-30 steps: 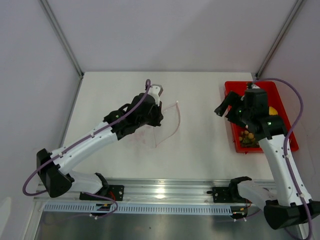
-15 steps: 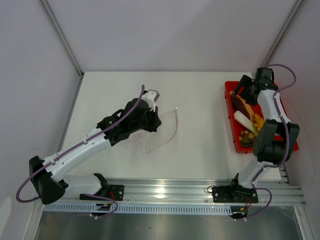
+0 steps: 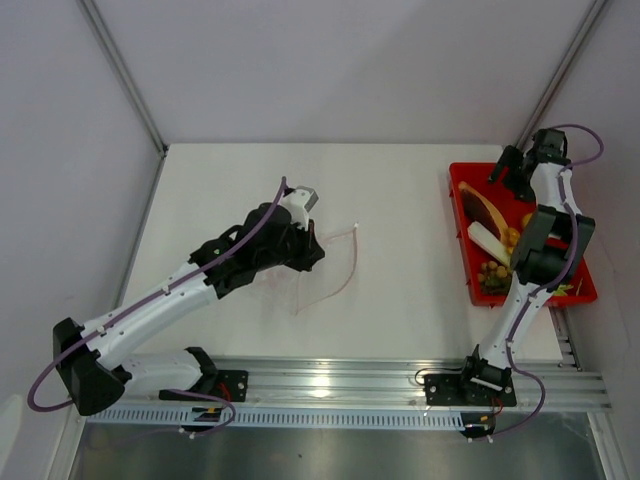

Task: Place the food in the zip-top bag and seal the zipper
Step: Pick up the fake food from the bin.

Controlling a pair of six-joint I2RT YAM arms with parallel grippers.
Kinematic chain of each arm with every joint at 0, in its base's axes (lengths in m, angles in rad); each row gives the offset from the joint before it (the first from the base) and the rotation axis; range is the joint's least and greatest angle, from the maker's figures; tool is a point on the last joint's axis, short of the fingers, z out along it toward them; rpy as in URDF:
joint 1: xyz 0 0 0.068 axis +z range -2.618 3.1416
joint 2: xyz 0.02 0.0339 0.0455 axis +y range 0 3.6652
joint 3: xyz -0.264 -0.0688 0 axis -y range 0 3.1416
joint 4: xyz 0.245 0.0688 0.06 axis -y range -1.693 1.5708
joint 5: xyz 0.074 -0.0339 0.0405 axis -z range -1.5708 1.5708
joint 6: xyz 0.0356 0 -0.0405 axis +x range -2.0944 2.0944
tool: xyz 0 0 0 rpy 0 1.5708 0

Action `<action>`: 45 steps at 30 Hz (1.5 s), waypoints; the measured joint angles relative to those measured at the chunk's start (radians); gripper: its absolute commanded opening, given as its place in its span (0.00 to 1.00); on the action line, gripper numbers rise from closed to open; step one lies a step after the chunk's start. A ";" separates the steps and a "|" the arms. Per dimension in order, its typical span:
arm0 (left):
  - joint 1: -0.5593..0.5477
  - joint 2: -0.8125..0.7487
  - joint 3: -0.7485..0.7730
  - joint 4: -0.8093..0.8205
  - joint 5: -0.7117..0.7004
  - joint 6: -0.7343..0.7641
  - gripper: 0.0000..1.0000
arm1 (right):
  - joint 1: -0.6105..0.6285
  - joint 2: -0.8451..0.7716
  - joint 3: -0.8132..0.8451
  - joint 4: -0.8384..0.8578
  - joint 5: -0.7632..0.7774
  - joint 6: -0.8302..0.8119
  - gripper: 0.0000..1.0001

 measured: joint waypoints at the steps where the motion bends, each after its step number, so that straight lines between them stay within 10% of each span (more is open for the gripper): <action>1: 0.000 0.000 -0.006 0.003 0.008 0.000 0.01 | -0.003 0.006 -0.003 0.000 -0.006 -0.007 0.88; 17: 0.002 0.002 -0.027 0.017 0.048 0.010 0.01 | -0.006 0.101 -0.082 0.068 -0.145 -0.106 0.84; 30: 0.002 0.019 -0.027 0.020 0.067 0.010 0.00 | -0.008 0.084 -0.127 0.115 -0.175 -0.184 0.01; 45: 0.002 0.031 -0.032 0.021 0.074 0.009 0.00 | 0.005 -0.014 -0.149 0.099 -0.041 -0.140 0.00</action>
